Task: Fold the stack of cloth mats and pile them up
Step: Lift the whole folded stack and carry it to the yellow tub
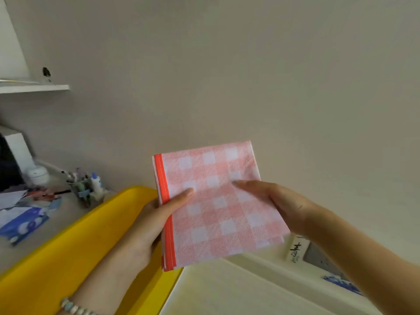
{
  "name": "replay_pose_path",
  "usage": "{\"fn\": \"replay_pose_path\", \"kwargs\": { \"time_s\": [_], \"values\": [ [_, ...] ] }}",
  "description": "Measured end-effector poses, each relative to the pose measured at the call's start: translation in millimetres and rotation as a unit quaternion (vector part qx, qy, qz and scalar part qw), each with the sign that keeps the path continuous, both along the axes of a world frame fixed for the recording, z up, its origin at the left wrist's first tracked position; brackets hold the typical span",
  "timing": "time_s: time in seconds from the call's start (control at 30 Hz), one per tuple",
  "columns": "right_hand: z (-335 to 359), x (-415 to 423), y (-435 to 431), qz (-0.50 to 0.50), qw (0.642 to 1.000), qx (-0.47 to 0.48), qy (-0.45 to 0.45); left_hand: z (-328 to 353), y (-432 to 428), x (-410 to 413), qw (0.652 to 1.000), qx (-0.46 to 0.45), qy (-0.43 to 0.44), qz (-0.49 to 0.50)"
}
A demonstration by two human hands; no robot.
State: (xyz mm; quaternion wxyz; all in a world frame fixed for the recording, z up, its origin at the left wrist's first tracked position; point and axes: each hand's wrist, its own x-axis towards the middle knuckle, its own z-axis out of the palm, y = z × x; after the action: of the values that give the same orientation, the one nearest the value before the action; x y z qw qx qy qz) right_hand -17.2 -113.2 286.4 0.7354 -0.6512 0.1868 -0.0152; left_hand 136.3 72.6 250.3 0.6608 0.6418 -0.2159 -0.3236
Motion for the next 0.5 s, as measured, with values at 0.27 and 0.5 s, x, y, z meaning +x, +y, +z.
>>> {"fn": "replay_pose_path", "kwargs": {
  "time_s": [0.27,0.5],
  "values": [
    [1.2,144.0,46.7,0.079,0.987,-0.095,0.107,-21.4,75.4,69.3,0.989,0.018,0.106,0.096],
    [-78.1,231.4,73.1,0.137,0.966,-0.114,0.186,-86.4,107.5,114.5,0.961,0.052,0.231,0.145]
  ]
}}
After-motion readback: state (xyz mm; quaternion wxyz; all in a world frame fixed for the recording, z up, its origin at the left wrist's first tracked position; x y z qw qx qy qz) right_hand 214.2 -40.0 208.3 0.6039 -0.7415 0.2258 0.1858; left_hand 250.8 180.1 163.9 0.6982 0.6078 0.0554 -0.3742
